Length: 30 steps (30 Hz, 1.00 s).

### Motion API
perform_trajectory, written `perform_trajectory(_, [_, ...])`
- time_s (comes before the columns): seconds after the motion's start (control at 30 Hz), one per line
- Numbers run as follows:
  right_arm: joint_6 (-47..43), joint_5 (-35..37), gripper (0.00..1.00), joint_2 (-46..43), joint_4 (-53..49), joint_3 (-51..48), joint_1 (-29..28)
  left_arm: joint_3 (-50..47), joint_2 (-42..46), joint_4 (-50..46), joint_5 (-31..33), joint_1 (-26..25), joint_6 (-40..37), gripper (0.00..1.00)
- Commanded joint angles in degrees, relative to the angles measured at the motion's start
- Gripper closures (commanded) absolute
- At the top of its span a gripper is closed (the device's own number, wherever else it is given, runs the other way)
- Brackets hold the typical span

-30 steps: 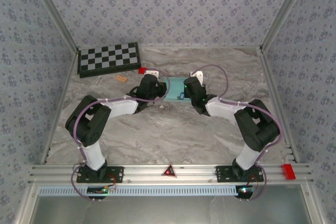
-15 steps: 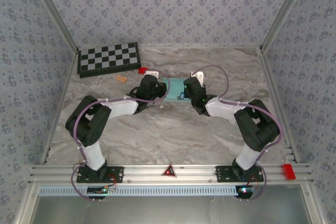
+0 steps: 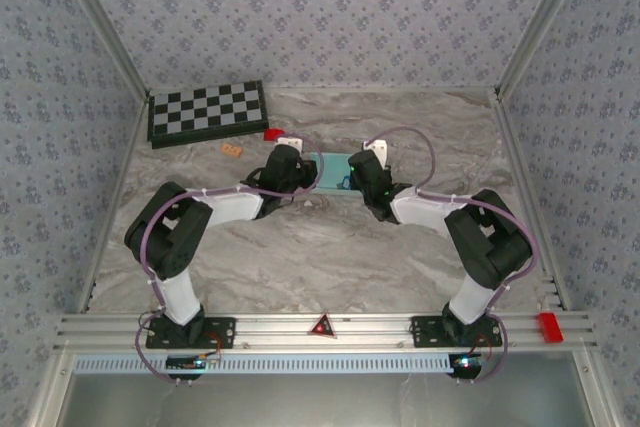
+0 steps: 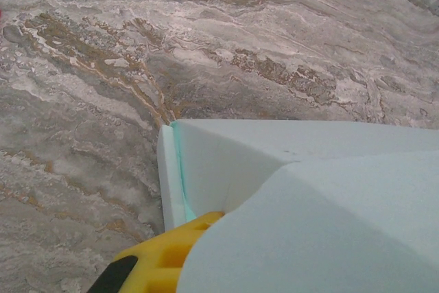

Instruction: Fold the paper box

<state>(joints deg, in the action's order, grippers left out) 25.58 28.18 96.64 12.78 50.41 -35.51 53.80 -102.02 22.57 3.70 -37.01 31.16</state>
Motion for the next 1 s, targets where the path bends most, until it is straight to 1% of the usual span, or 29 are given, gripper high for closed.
perform_trajectory(0.0, [1.5, 2.3, 0.89, 0.6, -2.2, -1.2, -0.3, -1.3, 0.5, -2.9, 0.0, -0.1, 1.5, 0.91])
perform_trajectory(0.73, [2.3, 4.2, 0.88, 0.1, -2.7, -3.5, -1.9, -3.7, 1.1, -2.8, 0.9, -0.9, 1.6, 0.9])
perform_trajectory(0.97, [2.5, 4.7, 0.84, 0.0, -3.2, -4.0, -2.3, -4.5, 1.3, -2.6, 1.3, -1.1, 1.8, 0.88])
